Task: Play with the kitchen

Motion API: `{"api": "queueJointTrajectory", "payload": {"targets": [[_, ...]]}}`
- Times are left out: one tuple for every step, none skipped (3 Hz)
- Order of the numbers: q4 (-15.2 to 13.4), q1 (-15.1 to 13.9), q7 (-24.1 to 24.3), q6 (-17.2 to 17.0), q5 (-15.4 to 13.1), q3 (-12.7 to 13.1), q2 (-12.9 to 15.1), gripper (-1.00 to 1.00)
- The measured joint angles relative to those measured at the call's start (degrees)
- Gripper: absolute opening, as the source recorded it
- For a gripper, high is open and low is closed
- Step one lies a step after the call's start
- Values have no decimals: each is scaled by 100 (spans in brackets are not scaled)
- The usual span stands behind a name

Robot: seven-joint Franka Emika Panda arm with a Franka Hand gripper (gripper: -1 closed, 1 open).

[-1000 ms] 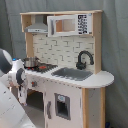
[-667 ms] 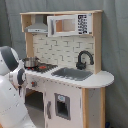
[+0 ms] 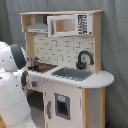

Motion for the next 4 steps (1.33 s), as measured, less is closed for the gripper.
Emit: {"api": "queueJointTrajectory", "payload": {"targets": [[-2, -2, 0, -15, -3, 5, 0, -100], [-96, -223, 253, -63, -188, 349, -9, -100], [-111, -538, 565, -29, -424, 713, -10, -100], [-102, -833, 904, 77, -530, 1218, -14, -100]]}}
